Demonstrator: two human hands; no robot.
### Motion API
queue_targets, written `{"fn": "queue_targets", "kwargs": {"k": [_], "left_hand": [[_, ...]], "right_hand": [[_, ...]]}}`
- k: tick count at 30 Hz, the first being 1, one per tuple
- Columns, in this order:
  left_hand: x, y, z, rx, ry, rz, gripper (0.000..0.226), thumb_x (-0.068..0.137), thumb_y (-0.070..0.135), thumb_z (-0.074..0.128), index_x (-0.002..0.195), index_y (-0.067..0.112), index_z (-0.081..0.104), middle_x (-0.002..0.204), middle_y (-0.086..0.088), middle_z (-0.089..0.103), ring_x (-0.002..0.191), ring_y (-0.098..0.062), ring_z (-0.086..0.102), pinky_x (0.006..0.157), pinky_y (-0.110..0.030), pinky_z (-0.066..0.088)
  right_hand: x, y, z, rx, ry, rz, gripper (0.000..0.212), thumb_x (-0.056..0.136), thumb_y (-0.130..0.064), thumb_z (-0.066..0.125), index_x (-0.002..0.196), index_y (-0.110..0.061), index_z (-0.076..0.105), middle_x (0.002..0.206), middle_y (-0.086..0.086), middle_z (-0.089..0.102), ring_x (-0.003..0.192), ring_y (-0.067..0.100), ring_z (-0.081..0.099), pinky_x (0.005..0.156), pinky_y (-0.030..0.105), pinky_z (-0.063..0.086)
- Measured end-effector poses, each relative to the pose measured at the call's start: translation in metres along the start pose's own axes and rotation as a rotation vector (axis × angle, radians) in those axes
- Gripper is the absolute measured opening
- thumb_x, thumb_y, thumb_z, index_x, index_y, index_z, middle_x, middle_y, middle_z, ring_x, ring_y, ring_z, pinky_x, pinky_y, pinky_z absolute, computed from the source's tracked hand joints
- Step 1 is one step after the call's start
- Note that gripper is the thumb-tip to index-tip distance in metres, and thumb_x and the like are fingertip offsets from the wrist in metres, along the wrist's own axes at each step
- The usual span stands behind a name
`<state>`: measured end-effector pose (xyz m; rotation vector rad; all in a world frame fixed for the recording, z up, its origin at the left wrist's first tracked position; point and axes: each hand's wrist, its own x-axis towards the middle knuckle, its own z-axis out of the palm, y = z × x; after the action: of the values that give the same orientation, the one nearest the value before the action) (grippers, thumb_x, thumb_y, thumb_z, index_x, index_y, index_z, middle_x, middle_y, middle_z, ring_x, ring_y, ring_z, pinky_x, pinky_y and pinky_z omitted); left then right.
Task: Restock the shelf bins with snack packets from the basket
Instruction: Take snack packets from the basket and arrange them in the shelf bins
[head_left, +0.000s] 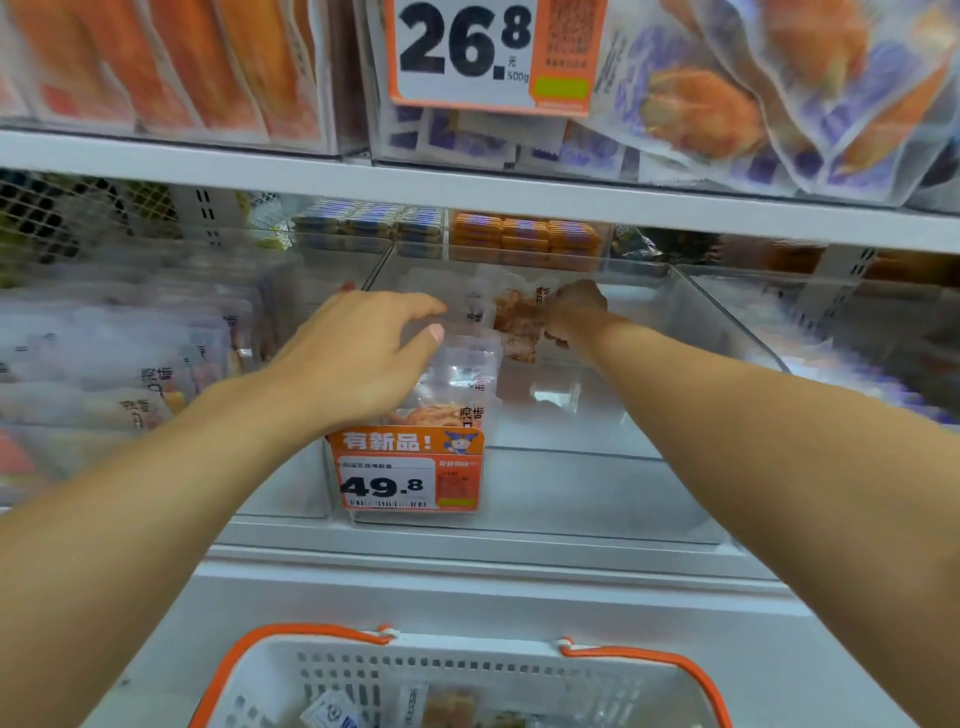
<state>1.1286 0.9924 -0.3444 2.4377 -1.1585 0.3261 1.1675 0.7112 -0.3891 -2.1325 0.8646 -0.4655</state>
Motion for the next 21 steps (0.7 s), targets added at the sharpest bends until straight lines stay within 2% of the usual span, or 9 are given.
{"fn": "queue_targets", "kwargs": {"k": [4,8,12,13,15,17,18,20,21], "left_hand": [[-0.004,0.001,0.000,-0.005,-0.023,-0.019,0.040,0.103,0.030,0.044,0.140,0.022,0.054,0.127,-0.004,0.066,0.115,-0.022,0.059,0.104,-0.036,0.040],[-0.004,0.002,-0.001,-0.026,-0.027,-0.021,0.039,0.103,0.030,0.044,0.140,0.023,0.054,0.134,0.000,0.061,0.122,-0.021,0.055,0.104,-0.036,0.039],[-0.005,0.007,-0.005,-0.056,-0.002,0.022,0.036,0.101,0.027,0.048,0.136,0.022,0.057,0.135,0.002,0.060,0.126,-0.020,0.053,0.103,-0.033,0.039],[-0.006,0.009,-0.006,-0.062,0.010,0.040,0.035,0.101,0.026,0.050,0.135,0.022,0.058,0.133,0.003,0.062,0.124,-0.019,0.054,0.101,-0.031,0.039],[-0.009,0.011,-0.008,-0.082,0.060,0.076,0.032,0.099,0.026,0.053,0.129,0.021,0.062,0.128,0.005,0.064,0.120,-0.016,0.056,0.097,-0.029,0.040],[-0.014,0.014,-0.012,-0.126,0.138,0.113,0.025,0.097,0.026,0.057,0.119,0.022,0.067,0.115,0.008,0.068,0.108,-0.011,0.060,0.092,-0.029,0.044],[-0.019,0.017,-0.014,-0.148,0.182,0.141,0.019,0.095,0.025,0.059,0.110,0.023,0.069,0.104,0.011,0.068,0.096,-0.007,0.060,0.086,-0.029,0.046],[-0.031,0.026,-0.020,-0.184,0.262,0.209,0.008,0.092,0.026,0.061,0.092,0.023,0.068,0.080,0.015,0.064,0.073,0.002,0.055,0.070,-0.024,0.045],[-0.043,0.030,-0.020,-0.209,0.272,0.228,0.009,0.090,0.027,0.062,0.085,0.023,0.066,0.070,0.014,0.060,0.064,0.001,0.053,0.063,-0.022,0.042]], "right_hand": [[0.002,-0.003,-0.009,-0.003,-0.082,0.048,0.022,0.094,-0.023,0.069,0.102,-0.003,0.062,0.100,0.013,0.070,0.082,0.021,0.065,0.074,0.032,0.059],[-0.009,-0.005,-0.013,-0.020,-0.113,0.019,0.033,0.087,-0.030,0.076,0.106,-0.007,0.062,0.098,0.010,0.069,0.087,0.022,0.068,0.078,0.037,0.062],[-0.030,-0.012,-0.028,-0.074,-0.043,-0.026,0.045,0.080,-0.040,0.080,0.100,-0.006,0.058,0.080,0.010,0.061,0.058,0.016,0.057,0.053,0.028,0.052],[-0.037,-0.013,-0.033,-0.124,-0.033,-0.037,0.050,0.079,-0.043,0.079,0.103,-0.005,0.057,0.083,0.009,0.062,0.061,0.017,0.058,0.055,0.027,0.052],[-0.055,-0.014,-0.042,-0.250,0.001,-0.095,0.055,0.081,-0.047,0.077,0.111,-0.005,0.059,0.099,0.008,0.063,0.081,0.020,0.063,0.074,0.029,0.055],[-0.079,-0.010,-0.050,-0.299,0.081,-0.231,0.043,0.085,-0.045,0.074,0.106,-0.008,0.064,0.103,0.007,0.065,0.092,0.023,0.063,0.083,0.033,0.053],[-0.095,-0.007,-0.055,-0.266,0.155,-0.328,0.034,0.087,-0.043,0.073,0.095,-0.011,0.065,0.096,0.006,0.067,0.088,0.023,0.064,0.081,0.036,0.054],[-0.131,-0.002,-0.062,-0.168,0.413,-0.541,0.035,0.090,-0.040,0.066,0.070,-0.013,0.057,0.068,0.001,0.059,0.066,0.019,0.056,0.064,0.036,0.050],[-0.152,0.004,-0.060,-0.096,0.534,-0.653,0.042,0.093,-0.038,0.062,0.062,-0.014,0.048,0.058,-0.001,0.048,0.057,0.017,0.047,0.056,0.035,0.041]]}}
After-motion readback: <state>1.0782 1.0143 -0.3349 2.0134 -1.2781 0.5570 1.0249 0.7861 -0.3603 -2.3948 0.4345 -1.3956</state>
